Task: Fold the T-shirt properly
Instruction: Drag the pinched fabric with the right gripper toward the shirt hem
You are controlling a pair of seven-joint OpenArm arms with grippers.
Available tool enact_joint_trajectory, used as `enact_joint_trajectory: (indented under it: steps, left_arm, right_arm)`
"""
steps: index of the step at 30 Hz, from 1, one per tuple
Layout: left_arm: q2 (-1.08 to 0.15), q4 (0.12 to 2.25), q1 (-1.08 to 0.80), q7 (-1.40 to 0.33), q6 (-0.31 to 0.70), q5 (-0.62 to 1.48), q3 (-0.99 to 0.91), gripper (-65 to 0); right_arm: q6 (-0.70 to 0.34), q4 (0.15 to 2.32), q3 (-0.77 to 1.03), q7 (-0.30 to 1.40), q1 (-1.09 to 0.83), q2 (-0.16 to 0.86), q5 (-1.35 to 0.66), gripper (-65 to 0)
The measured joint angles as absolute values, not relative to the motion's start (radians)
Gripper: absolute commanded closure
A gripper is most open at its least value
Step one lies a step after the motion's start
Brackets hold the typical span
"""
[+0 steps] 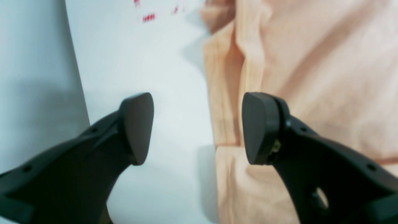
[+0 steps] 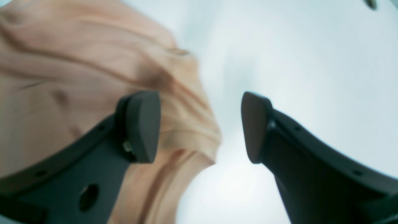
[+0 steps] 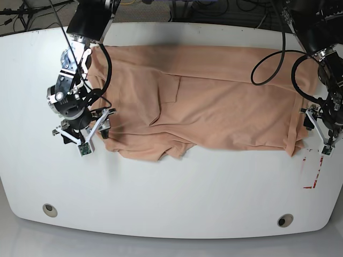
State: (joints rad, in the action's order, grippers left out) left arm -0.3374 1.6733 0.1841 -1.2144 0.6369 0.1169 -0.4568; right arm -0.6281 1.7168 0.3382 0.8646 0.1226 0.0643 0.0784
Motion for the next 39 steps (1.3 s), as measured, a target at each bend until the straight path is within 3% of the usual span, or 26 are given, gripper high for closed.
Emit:
enact_joint_trajectory:
  steps: [7, 15, 31, 35, 39]
  left_arm:
    - [-0.338, 1.673, 0.218, -1.215, 0.636, 0.113, -0.458, -41.7]
    - [-0.337, 1.674, 0.218, -1.215, 0.636, 0.113, -0.459, -41.5]
    - [-0.339, 1.673, 0.219, -1.206, 0.637, 0.116, -0.487, -42.1]
    - [-0.342, 1.641, 0.228, -1.162, 0.633, 0.110, -0.501, -42.4]
    - [-0.339, 1.550, 0.275, -1.113, 0.625, 0.107, -0.501, -45.4]
  right_arm:
    - [-0.637, 1.464, 0.353, 0.847, 0.249, 0.101, 0.057, -38.0]
    - [-0.635, 1.238, 0.369, 0.714, 0.332, 0.110, 0.059, -38.0]
    - [-0.632, 1.036, 0.366, 0.535, 0.343, 0.103, 0.051, -37.6]
    - [-0.632, 1.000, 0.366, 0.489, 0.348, 0.107, 0.043, -28.1]
    - [-0.632, 0.994, 0.366, 0.485, 0.349, 0.109, 0.044, -11.6]
